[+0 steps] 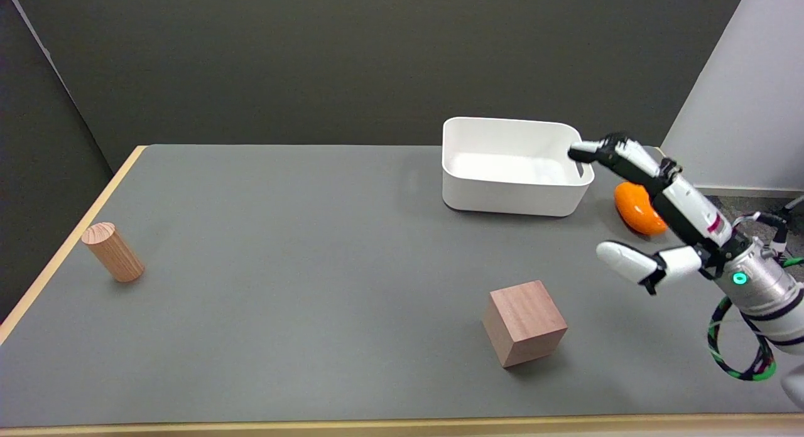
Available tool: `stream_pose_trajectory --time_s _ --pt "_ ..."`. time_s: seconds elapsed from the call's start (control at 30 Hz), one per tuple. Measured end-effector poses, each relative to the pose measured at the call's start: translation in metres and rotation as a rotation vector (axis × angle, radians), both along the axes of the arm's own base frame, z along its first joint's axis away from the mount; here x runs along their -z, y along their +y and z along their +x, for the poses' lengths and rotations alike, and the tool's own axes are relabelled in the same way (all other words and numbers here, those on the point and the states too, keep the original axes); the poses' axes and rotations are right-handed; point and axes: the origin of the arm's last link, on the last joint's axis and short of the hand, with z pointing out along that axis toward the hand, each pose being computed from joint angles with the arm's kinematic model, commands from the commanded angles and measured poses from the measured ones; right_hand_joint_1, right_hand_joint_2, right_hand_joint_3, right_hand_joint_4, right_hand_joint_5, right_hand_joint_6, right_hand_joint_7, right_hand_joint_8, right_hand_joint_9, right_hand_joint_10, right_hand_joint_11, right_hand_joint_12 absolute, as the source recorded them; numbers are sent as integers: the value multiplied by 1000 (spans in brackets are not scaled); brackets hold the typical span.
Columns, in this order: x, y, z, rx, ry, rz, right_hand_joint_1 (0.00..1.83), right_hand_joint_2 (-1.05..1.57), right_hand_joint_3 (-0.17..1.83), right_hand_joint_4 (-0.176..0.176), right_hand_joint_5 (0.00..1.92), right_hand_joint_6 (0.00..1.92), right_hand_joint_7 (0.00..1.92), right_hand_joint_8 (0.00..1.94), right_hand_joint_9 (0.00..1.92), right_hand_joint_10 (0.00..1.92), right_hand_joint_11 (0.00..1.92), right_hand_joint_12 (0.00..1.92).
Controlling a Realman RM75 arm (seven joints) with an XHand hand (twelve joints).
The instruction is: Pick up wooden cube.
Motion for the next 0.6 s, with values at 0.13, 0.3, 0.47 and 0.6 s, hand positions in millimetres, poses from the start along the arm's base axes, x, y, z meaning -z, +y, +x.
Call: stream_pose_trajectory --time_s 0.13,0.3,0.47,0.6 --pt "0 7 -9 52 17 24 478 561 806 -16 182 371 248 329 67 740 -1 1151" --pt "-1 16 -21 116 33 42 460 531 909 -27 133 414 179 391 29 700 -1 1079" --pt "1 23 -31 164 39 62 537 553 838 -31 145 361 192 328 25 702 -1 1085" --pt "2 28 -37 195 42 70 581 566 821 -36 145 337 175 298 7 686 -1 1043"
